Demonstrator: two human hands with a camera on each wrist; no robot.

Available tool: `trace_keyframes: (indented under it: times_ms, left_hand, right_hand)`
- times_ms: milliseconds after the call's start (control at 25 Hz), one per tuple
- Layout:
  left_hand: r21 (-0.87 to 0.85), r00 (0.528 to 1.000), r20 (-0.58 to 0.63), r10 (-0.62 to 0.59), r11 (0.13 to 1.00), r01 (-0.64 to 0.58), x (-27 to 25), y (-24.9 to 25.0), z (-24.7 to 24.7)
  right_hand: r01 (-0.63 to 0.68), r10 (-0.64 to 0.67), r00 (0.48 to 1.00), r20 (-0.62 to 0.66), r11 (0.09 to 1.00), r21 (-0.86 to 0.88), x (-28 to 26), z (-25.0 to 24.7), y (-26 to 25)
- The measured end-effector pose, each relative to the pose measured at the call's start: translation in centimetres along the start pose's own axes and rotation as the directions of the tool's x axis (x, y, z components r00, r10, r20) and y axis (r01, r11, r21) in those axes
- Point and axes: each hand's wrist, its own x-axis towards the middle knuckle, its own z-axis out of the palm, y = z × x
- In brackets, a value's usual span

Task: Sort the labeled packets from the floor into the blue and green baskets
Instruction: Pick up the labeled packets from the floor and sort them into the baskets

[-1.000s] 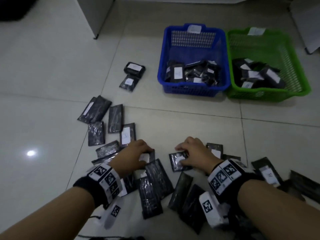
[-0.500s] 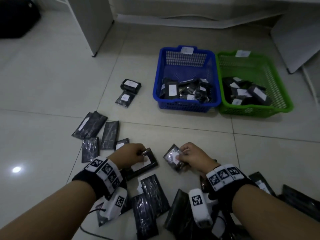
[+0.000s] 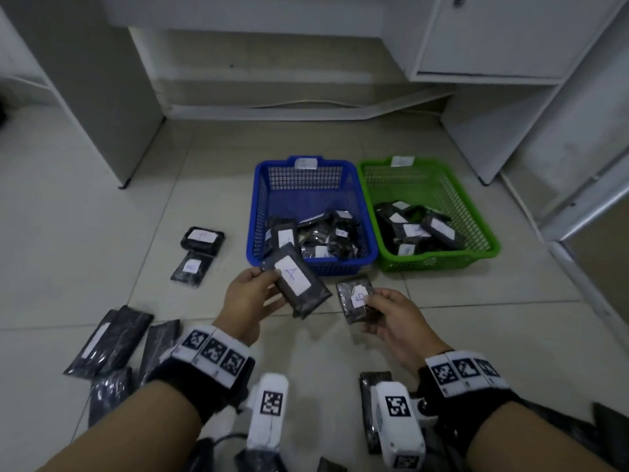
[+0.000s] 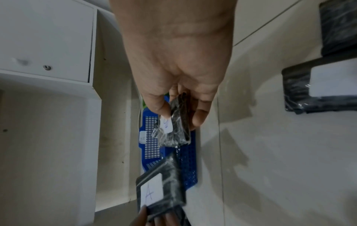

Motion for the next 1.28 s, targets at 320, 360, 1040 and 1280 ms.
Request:
trace_keyframes:
  times_ms: [320,360,1040,1280]
  left_hand:
    - [0.114,0.995,0.018,0.096,0.989,-0.098,8.3,0.6,7.8]
    - [0.343,0.988,-0.015,0.155,0.929,-0.141,8.2,-0.3,8.1]
    - [0.494,0.459,0.8,0.388,0.009,-0.869,4.9,-8.2,8.0]
    - [0.277,0.203,0.868,-0.454,0.103,-0.955,1.5,-15.1,8.5]
  right_hand:
    - [0.14,-0.112,0.976,-0.188,0.98,0.139,4.4,-3.0,-5.6]
    - [0.14,-0.106,0.972,-0.212,0.979,0.151,5.3,-3.3,-6.0]
    - [0.195,-0.148,0.961,-0.232,0.961,0.195,3.8,-10.0,-4.1]
    - [0.02,-0.223,0.878,-0.424,0.902,-0.432,-2.6,-18.5,4.6]
